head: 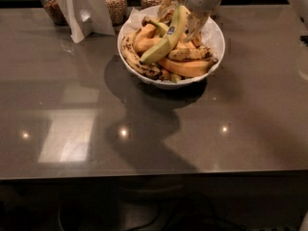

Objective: Pick banana from white bowl

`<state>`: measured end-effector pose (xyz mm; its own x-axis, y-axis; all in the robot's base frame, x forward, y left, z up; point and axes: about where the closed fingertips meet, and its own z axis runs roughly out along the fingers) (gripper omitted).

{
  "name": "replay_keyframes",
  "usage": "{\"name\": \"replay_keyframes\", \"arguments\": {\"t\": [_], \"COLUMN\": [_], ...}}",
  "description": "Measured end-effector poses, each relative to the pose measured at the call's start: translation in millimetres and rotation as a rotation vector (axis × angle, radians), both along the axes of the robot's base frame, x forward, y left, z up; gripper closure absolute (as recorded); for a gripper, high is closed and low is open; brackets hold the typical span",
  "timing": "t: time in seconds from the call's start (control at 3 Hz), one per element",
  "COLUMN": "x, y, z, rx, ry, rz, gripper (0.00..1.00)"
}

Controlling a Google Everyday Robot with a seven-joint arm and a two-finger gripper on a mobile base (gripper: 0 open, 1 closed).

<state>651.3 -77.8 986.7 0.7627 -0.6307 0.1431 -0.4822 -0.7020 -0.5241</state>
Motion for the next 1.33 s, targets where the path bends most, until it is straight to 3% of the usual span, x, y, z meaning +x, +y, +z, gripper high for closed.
{"name": "replay_keyframes", "arguments": {"t": [0.33,1.0,1.33], "x": [15,26,22], "y": [-8,4,11], "z": [-12,-20,-19], "rx": [-0.023,0.001,0.017], "ry": [-0.016,-0.024,-0.024], "rz": [0.006,0.023,0.036], "gripper": [0.44,0.47,0.6]}}
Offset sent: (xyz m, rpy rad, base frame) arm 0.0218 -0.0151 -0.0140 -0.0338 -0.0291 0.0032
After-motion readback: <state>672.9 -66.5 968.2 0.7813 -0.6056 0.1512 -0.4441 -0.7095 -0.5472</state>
